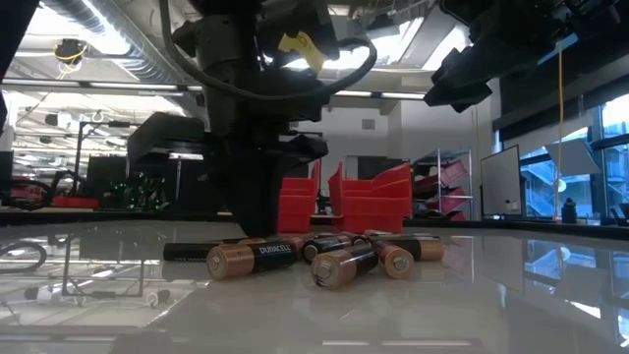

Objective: Sort batteries
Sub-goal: Put the small black battery into the right red bin

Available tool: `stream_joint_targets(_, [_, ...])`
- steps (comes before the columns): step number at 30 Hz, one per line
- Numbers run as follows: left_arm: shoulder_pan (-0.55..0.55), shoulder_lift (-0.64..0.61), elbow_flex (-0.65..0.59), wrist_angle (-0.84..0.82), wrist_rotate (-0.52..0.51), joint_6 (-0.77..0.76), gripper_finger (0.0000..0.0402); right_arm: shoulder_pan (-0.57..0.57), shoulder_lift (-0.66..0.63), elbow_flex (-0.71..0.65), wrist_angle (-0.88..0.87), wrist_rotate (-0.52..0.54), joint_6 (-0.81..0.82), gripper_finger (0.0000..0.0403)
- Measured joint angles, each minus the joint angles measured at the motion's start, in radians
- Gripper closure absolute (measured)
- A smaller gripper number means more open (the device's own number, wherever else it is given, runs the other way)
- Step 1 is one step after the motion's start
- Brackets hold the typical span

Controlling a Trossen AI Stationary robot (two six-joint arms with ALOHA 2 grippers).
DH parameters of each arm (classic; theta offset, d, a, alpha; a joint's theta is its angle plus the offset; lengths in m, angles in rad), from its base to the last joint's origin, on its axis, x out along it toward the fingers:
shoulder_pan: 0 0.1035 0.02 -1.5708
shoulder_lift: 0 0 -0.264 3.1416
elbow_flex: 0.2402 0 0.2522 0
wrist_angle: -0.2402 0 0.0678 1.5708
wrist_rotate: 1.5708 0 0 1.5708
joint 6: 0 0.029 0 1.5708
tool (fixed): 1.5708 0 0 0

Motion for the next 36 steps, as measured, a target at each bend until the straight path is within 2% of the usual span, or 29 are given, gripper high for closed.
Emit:
stream_joint_targets(4, [0.0, -0.069, 0.022, -0.058, -0.063, -0.027, 0.0389, 0.0, 0.0, 0.0, -0.002, 0.0, 0.0, 0.024])
stream_joint_targets(7, [0.0, -0.15, 0.032, -0.099, -0.173, -0.033, 0.0389, 0.0, 0.0, 0.0, -0.006, 0.0, 0.0, 0.024])
stream_joint_targets(10, [0.015, -0.199, 0.028, -0.057, -0.257, -0.042, 0.039, 0.0, 0.0, 0.0, -0.004, 0.0, -0.001, 0.024])
stream_joint_targets(13, [0.054, -0.239, 0.03, 0.05, -0.299, -0.049, 0.039, 0.0, 0.0, 0.0, -0.004, 0.0, -0.001, 0.024])
stream_joint_targets(19, [0.158, -0.222, 0.029, 0.322, -0.3, -0.015, 0.039, 0.0, 0.0, 0.0, -0.001, 0.0, -0.001, 0.024])
stream_joint_targets(23, [0.252, -0.202, 0.03, 0.502, -0.298, -0.056, 0.039, 0.0, 0.0, 0.0, 0.002, 0.0, -0.001, 0.024])
stream_joint_targets(28, [0.371, -0.175, 0.031, 0.626, -0.272, -0.214, 0.039, 0.0, 0.0, 0.0, 0.001, 0.0, -0.001, 0.024])
stream_joint_targets(33, [0.468, -0.121, 0.03, 0.702, -0.158, -0.431, 0.039, 0.0, 0.0, 0.0, 0.002, 0.0, -0.001, 0.024])
stream_joint_targets(36, [0.498, -0.097, 0.031, 0.747, -0.13, -0.533, 0.039, 0.0, 0.0, 0.0, 0.002, 0.0, -0.001, 0.024])
